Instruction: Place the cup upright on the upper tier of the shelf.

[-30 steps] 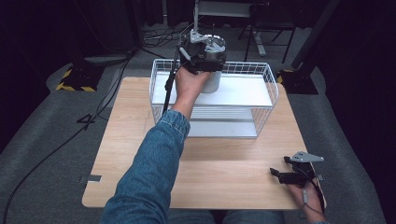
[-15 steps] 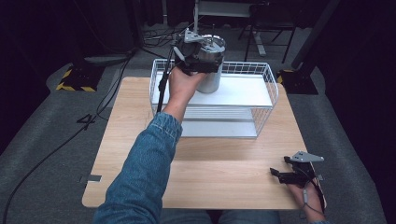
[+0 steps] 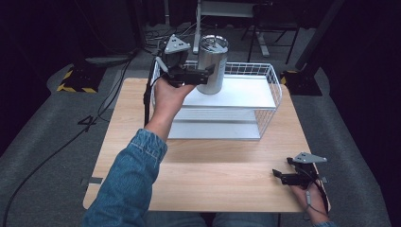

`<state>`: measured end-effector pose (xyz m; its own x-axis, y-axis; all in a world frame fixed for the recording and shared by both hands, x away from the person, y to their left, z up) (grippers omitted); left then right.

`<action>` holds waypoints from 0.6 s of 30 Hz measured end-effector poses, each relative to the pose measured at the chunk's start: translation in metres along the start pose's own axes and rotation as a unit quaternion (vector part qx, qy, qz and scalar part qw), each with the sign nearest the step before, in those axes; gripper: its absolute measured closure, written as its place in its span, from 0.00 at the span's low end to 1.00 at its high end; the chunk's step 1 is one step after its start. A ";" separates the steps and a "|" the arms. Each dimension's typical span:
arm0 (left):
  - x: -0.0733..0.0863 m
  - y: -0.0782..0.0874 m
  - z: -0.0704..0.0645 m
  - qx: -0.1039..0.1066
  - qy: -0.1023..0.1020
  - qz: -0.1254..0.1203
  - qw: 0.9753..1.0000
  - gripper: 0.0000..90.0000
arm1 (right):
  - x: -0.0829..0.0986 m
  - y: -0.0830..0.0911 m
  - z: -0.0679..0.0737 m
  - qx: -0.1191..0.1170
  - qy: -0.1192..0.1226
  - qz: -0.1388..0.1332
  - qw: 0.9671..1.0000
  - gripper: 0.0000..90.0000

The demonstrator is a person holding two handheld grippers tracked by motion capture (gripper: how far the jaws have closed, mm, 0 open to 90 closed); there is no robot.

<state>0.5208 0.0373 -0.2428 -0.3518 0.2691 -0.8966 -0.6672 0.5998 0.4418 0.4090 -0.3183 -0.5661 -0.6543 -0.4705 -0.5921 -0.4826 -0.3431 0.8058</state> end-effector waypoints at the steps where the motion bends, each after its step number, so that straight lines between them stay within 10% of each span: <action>1: 0.002 0.006 -0.003 0.003 -0.003 -0.001 1.000 0.00 | 0.000 0.000 0.000 0.000 0.000 0.000 1.000 0.16; 18: 0.043 0.080 -0.026 0.015 -0.035 -0.008 0.999 0.00 | -0.006 -0.004 -0.001 -0.005 0.006 0.000 1.000 0.15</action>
<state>0.4348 0.0776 -0.2453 -0.2936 0.3110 -0.9039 -0.6523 0.6261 0.4273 0.4154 -0.3148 -0.5662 -0.6474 -0.4797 -0.5922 -0.4764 -0.3517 0.8058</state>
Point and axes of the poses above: each handheld gripper's, and its own axes: y roughly backward along the jaws, x roughly out of its underside, z roughly to its left, the point moved 9 cm from there along -y, roughly forward along the jaws, and after that the axes turned 11 degrees about z, right-handed, at the moved point
